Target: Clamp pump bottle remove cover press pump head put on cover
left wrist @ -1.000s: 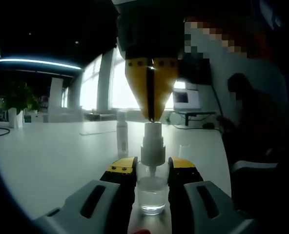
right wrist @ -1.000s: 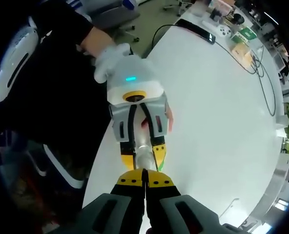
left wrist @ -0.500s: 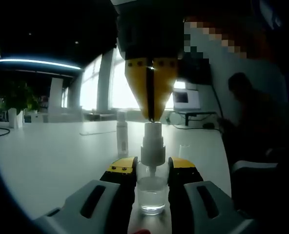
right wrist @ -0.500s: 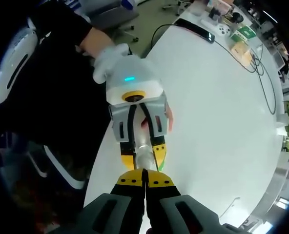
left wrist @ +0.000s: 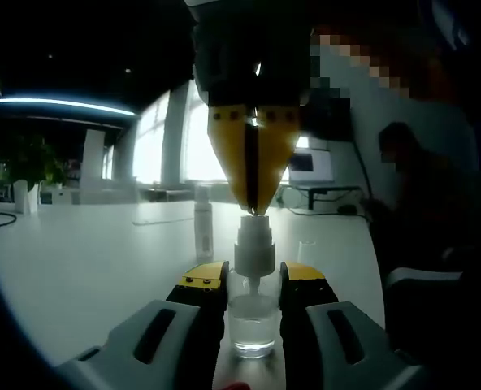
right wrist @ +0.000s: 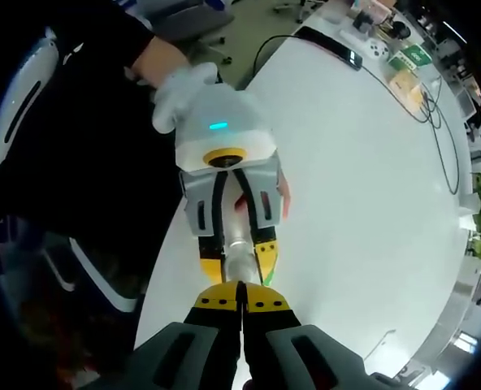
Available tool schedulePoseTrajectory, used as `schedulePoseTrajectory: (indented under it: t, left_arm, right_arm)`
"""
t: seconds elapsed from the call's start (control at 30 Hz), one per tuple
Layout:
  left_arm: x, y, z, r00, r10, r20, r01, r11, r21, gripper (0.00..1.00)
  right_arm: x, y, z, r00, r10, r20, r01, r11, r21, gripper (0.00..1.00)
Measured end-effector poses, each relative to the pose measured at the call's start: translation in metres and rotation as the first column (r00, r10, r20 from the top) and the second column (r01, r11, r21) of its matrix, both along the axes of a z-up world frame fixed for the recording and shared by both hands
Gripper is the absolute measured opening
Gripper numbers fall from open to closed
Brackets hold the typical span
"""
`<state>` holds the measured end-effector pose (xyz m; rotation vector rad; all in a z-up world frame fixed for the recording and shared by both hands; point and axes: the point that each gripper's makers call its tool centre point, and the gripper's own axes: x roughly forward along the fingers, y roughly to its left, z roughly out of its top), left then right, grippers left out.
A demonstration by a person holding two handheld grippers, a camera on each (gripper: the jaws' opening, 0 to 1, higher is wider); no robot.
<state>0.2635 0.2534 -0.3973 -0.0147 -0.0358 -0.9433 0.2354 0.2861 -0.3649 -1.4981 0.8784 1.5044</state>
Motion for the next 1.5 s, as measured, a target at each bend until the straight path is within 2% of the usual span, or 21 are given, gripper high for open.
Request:
schedulePoseTrajectory:
  t: [0.2,0.37,0.57,0.7,0.87,1.13,1.2,1.5]
  left_arm:
    - [-0.001,0.000,0.001,1.000,-0.001,-0.001,0.001,1.000,-0.001,0.16]
    - [0.000,-0.001,0.001,1.000,-0.001,-0.004,0.001,1.000,0.000,0.16]
    - [0.000,-0.001,0.001,1.000,0.000,-0.002,0.000,1.000,0.000,0.16]
    - [-0.001,-0.001,0.001,1.000,0.000,-0.002,0.000,1.000,0.000,0.16]
    - [0.000,0.000,0.001,1.000,0.002,-0.003,-0.002,1.000,0.000,0.16]
    - [0.000,0.000,0.001,1.000,0.003,-0.002,-0.003,1.000,0.000,0.16]
    - [0.000,0.000,0.001,1.000,0.003,-0.003,-0.003,1.000,0.000,0.16]
    - [0.000,0.000,0.001,1.000,0.006,-0.002,-0.006,1.000,0.000,0.16]
  right_arm:
    - [0.000,0.000,0.004,0.999,-0.031,-0.035,0.034,0.996,0.077,0.00]
    - [0.000,0.001,0.004,1.000,-0.018,-0.015,0.020,0.997,0.081,0.00]
    - [0.002,0.001,0.005,0.999,-0.047,-0.017,0.049,0.994,0.100,0.00]
    - [0.005,0.000,0.007,0.996,-0.084,-0.024,0.086,0.987,0.135,0.00]
    - [0.000,0.002,0.012,0.996,-0.070,-0.055,0.080,0.976,0.204,0.00]
    - [0.007,0.004,0.025,0.990,-0.127,-0.066,0.141,0.936,0.321,0.00]
    - [0.006,0.006,0.028,0.980,-0.168,-0.103,0.194,0.911,0.364,0.01]
    - [0.017,-0.004,0.031,0.971,-0.224,-0.086,0.237,0.842,0.485,0.06]
